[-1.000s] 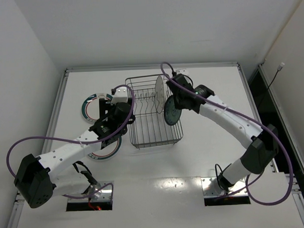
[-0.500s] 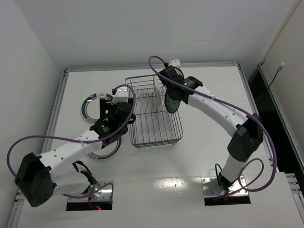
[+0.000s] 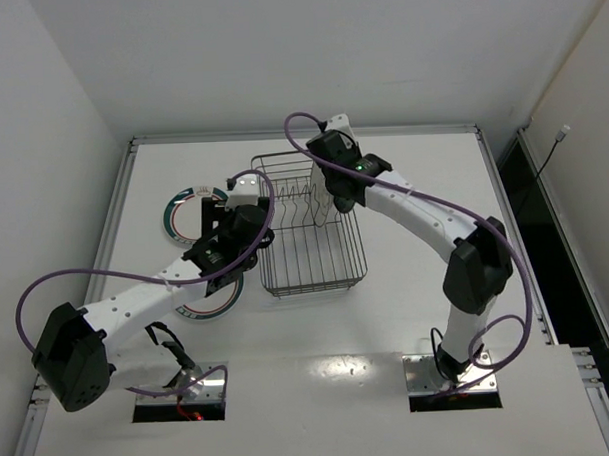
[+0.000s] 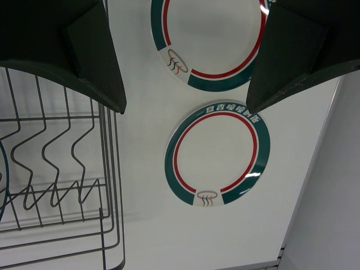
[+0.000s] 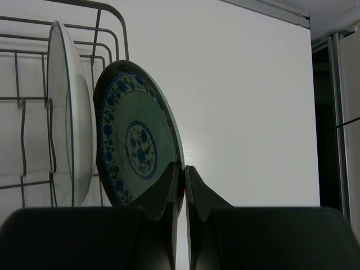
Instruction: Load the plates into the dish rack
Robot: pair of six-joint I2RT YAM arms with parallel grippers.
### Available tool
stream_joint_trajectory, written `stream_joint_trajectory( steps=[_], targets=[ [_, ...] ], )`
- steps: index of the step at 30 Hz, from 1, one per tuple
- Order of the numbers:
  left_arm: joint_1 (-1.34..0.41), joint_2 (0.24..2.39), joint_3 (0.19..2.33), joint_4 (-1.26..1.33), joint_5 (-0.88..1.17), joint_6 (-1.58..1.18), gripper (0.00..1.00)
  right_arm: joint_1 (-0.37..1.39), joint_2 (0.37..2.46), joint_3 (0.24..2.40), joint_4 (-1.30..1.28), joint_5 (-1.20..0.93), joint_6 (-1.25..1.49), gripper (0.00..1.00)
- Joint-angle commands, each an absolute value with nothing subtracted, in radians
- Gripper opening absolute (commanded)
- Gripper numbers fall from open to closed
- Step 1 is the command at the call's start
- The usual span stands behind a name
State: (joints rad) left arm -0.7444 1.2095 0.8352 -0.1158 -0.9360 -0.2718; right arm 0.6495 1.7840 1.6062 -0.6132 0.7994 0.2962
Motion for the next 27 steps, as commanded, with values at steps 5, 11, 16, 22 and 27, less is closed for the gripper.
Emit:
stream_joint_trajectory(
  steps=[5,11,16,22,27],
  targets=[
    [-0.738,1.210,0.873,-0.091,-0.954,-0.282,0.86,0.643,1.908,1.651,-0.505,0.856,0.241,0.00],
    [-0.738,1.210,0.873,-0.091,-0.954,-0.282,0.86,0.652,1.930,1.631,-0.505,0.833,0.290,0.00],
    [-0.738,1.220,0.873,-0.091,-0.974,-0.282,0.90,0.652,1.921,1.634,-0.540,0.772,0.334,0.11],
    [-0.738,1.247,0.873,-0.109,-0.994,-0.291,0.91,0.652,1.884,1.655,-0.549,0.732,0.385,0.34],
    [-0.738,1.267,0.873,-0.129,-1.014,-0.313,0.93,0.634,1.824,1.646,-0.549,0.712,0.439,0.40]
  ],
)
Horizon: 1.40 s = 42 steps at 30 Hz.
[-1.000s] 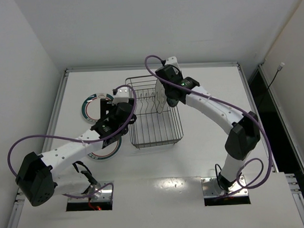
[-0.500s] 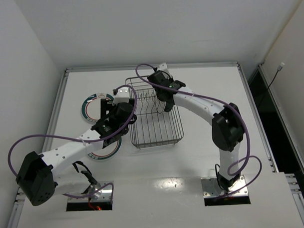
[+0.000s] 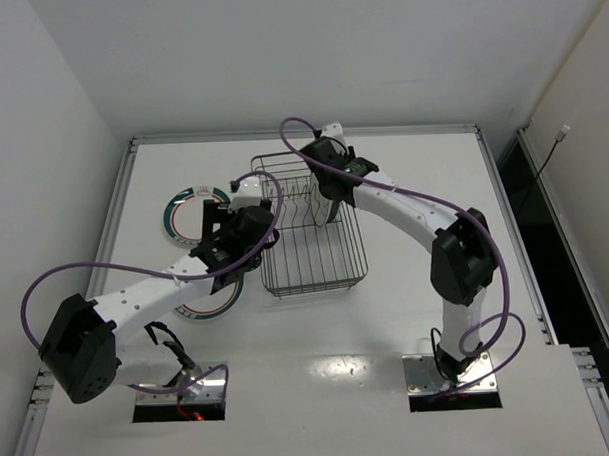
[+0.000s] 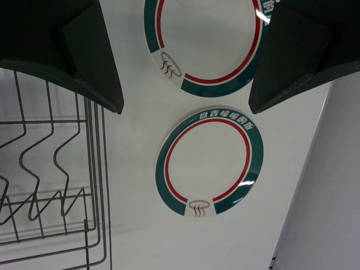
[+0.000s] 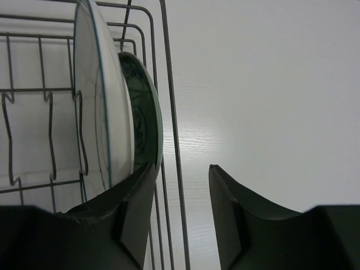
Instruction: Load the plates into the dish rack
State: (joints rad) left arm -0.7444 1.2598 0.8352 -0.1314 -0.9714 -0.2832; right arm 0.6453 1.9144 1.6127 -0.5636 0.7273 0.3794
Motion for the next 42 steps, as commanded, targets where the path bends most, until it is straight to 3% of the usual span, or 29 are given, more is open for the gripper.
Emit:
stream_joint_trajectory(
  steps=[1,7,11,16,19,27,37,41,42],
  targets=[
    [-0.738,1.267,0.873,-0.129,-1.014,-0.313,0.93,0.634,1.809,1.631,-0.549,0.697,0.439,0.40],
    [-0.738,1.289,0.873,-0.147,-1.032,-0.322,0.93,0.634,1.786,1.586,-0.548,0.699,0.459,0.38],
    [-0.738,1.289,0.873,-0.158,-1.043,-0.351,0.94,0.634,1.639,1.415,-0.494,0.738,0.529,0.36],
    [-0.571,1.299,0.917,-0.202,-0.751,-0.437,0.94,0.623,1.320,1.128,-0.322,0.706,0.662,0.36],
    [-0.448,1.330,0.979,-0.213,-0.612,-0.446,0.93,0.614,1.250,0.996,-0.247,0.664,0.663,0.36],
    [-0.261,1.639,1.152,-0.273,-0.366,-0.509,0.89,0.623,1.299,0.948,-0.209,0.604,0.672,0.36],
    [-0.227,1.862,1.230,-0.296,-0.298,-0.482,0.88,0.614,1.240,0.905,-0.179,0.595,0.672,0.35],
    [-0.218,1.934,1.241,-0.307,-0.334,-0.473,0.83,0.604,1.230,0.905,-0.179,0.595,0.672,0.35],
    [-0.218,1.950,1.241,-0.307,-0.334,-0.472,0.74,0.604,1.220,0.905,-0.179,0.595,0.672,0.35]
  ],
)
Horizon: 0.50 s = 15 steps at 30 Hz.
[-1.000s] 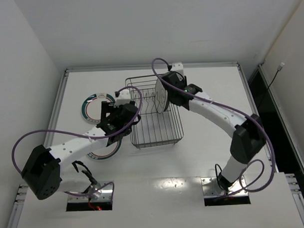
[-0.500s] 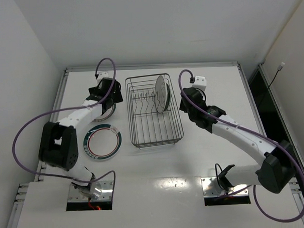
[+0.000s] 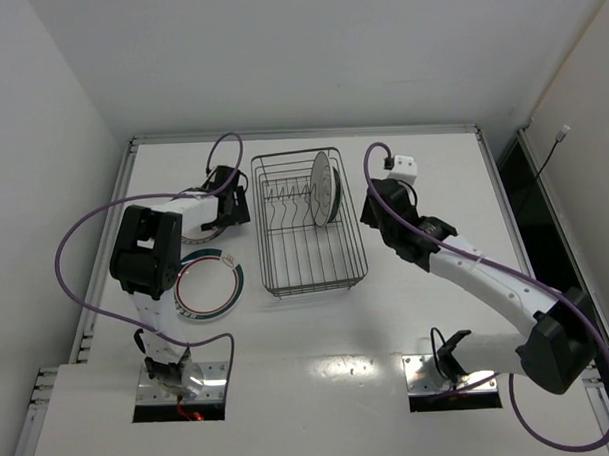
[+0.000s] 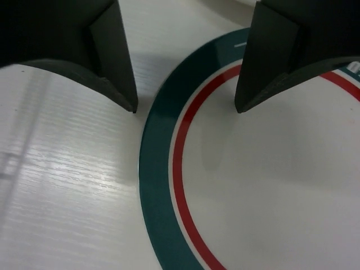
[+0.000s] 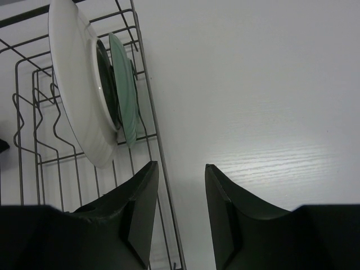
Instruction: Load the plates into the dish rack
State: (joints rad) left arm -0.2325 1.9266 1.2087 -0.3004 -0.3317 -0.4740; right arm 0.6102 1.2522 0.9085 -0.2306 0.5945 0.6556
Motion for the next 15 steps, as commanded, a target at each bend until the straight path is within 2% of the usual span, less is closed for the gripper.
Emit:
stream_joint_trajectory(
  steps=[1,4,8,15],
  targets=[
    [-0.218,1.950,1.241,-0.307,-0.350,-0.472,0.64,0.604,1.220,0.896,-0.179,0.595,0.672,0.35],
    [-0.218,1.973,1.250,-0.316,-0.374,-0.462,0.30,0.604,1.210,0.896,-0.179,0.595,0.672,0.35],
    [-0.218,2.015,1.269,-0.351,-0.399,-0.453,0.01,0.604,1.190,0.906,-0.189,0.586,0.672,0.35],
    [-0.218,1.976,1.279,-0.370,-0.466,-0.453,0.00,0.604,1.180,0.907,-0.189,0.586,0.672,0.35]
  ],
)
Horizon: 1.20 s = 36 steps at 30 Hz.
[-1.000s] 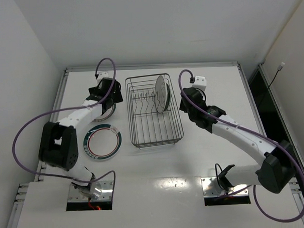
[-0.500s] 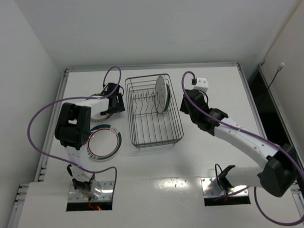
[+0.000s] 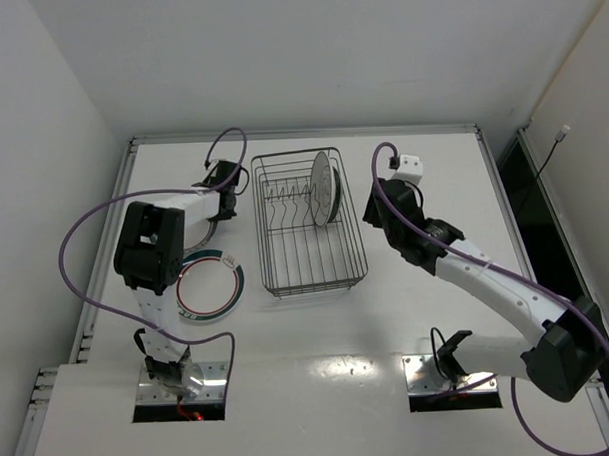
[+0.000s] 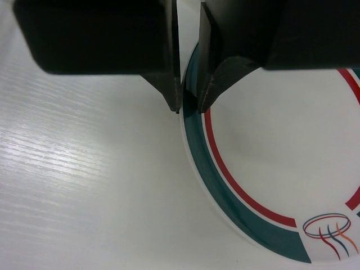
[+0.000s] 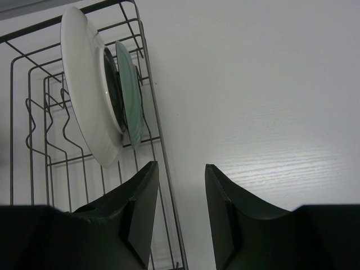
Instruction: Load the plates into the dish rack
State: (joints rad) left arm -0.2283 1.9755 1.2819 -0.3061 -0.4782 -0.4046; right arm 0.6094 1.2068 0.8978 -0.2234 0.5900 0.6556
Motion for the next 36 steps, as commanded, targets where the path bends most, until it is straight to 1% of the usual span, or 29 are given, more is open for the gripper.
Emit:
stream_joint_trajectory(
  steps=[1,4,8,19,27,31,36],
  targets=[
    [-0.218,1.923,1.279,-0.370,-0.466,-0.453,0.00,0.604,1.169,0.907,-0.198,0.586,0.672,0.35],
    [-0.218,1.791,1.288,-0.370,-0.488,-0.453,0.00,0.614,1.149,0.893,-0.186,0.597,0.672,0.35],
    [-0.218,1.689,1.318,-0.382,-0.497,-0.453,0.00,0.614,1.149,0.881,-0.186,0.597,0.672,0.35],
    [-0.218,1.608,1.341,-0.403,-0.488,-0.453,0.00,0.614,1.149,0.881,-0.176,0.597,0.672,0.35],
    [-0.218,1.534,1.463,-0.422,-0.488,-0.434,0.00,0.614,1.149,0.871,-0.176,0.606,0.672,0.35],
    [-0.218,1.496,1.528,-0.431,-0.413,-0.423,0.00,0.614,1.149,0.861,-0.167,0.606,0.684,0.35],
    [-0.218,1.427,1.565,-0.356,-0.171,-0.465,0.00,0.603,1.149,0.841,-0.158,0.597,0.702,0.35]
  ],
)
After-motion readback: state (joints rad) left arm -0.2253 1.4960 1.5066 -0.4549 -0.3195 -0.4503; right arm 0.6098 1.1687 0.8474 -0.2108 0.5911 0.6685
